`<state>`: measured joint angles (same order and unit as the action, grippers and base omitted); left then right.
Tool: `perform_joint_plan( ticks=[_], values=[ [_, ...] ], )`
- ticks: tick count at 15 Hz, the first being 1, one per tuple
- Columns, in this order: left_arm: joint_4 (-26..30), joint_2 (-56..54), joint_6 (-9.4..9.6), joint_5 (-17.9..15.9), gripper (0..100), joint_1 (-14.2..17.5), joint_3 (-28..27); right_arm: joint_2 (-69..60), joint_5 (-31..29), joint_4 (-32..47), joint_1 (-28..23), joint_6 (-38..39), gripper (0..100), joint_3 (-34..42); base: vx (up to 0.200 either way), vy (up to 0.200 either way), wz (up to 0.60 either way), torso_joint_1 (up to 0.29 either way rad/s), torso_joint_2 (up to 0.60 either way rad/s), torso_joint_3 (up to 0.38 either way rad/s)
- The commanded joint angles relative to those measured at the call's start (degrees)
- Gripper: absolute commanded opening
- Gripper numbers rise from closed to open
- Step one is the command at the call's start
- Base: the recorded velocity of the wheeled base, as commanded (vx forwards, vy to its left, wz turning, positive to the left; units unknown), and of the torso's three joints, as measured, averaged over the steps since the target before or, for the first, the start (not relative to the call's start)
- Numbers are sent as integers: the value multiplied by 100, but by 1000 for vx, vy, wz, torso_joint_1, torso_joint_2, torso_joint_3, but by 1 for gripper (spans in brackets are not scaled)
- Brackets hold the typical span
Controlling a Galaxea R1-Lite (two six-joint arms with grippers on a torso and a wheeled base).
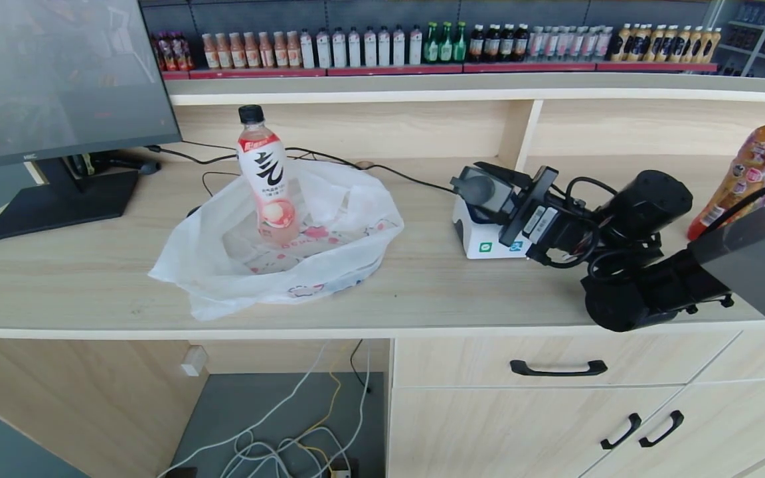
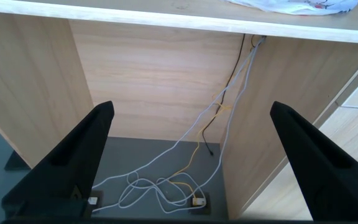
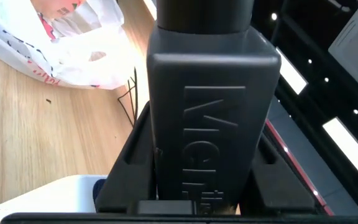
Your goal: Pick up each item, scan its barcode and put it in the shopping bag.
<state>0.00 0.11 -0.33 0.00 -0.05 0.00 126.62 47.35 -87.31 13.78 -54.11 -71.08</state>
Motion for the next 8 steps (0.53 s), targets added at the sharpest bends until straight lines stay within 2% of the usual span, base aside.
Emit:
perform_joint_plan(
  ticks=[1,8],
  values=[
    [0,-2,-2,0,100,-4,0,82,2,-5,-6,-3,0,-28,0,0,0,0,0,0],
    [0,-2,-2,0,100,-4,0,117,11,3,-77,-3,0,7,0,0,0,0,0,0]
  ],
)
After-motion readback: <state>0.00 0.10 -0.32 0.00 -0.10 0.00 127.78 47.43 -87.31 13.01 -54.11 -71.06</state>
